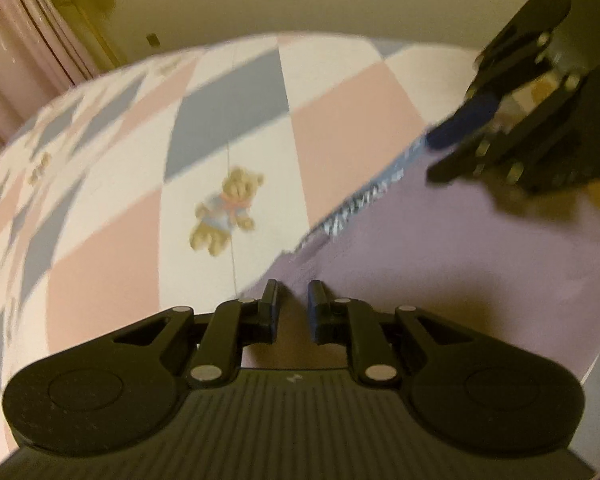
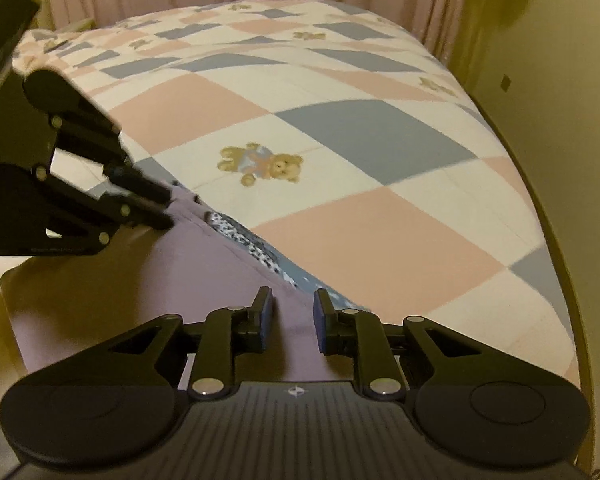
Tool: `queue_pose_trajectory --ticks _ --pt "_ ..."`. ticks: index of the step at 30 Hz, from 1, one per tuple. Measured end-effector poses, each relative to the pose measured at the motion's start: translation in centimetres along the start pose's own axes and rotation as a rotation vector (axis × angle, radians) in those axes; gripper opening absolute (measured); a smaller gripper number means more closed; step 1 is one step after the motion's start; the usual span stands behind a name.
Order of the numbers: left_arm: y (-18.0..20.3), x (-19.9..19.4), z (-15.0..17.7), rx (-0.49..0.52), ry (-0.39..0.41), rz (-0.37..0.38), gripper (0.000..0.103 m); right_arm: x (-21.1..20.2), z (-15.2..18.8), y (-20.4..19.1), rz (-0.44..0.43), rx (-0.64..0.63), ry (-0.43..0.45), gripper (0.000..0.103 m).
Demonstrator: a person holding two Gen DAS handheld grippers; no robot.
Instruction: Fold clothes
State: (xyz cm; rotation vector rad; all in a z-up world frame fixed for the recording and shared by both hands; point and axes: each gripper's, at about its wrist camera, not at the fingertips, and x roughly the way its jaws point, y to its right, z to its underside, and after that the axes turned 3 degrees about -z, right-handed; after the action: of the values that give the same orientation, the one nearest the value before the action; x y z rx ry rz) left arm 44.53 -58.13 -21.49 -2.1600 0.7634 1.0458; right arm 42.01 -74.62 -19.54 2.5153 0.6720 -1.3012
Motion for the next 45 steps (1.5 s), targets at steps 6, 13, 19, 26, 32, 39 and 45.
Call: queue_pose_trajectory --ticks 6,13,19,26,32,39,45 --pt "-0.2 0.3 -0.1 -0.005 -0.023 0.006 0.013 -0.6 1.1 2.3 0.038 0.084 -0.002 0.023" --pt "0.6 -2.0 -1.1 0.013 0.018 -0.010 0.013 -2.7 1.6 2.7 0.095 0.117 0.009 0.023" --pt "2.4 -2.6 -2.9 -0.028 0.066 0.098 0.013 -3.5 1.9 1.1 0.060 0.108 0.026 0.021" --pt "3.2 -0.1 -2.4 -0.018 0.023 0.116 0.014 -2.1 3.9 2.4 0.073 0.132 -0.048 0.023" --pt "-0.7 -2.8 -1.8 -0.100 0.039 0.011 0.014 -4.1 3.4 2.8 0.099 0.141 -0.033 0.023" --pt "-2.9 -0.7 0.3 -0.138 -0.058 -0.028 0.013 -2.6 0.8 0.2 0.022 0.083 0.015 0.022" --pt "-2.1 1.2 0.8 -0.096 -0.080 -0.045 0.011 -0.3 0.8 0.4 0.015 0.055 -0.044 0.021"
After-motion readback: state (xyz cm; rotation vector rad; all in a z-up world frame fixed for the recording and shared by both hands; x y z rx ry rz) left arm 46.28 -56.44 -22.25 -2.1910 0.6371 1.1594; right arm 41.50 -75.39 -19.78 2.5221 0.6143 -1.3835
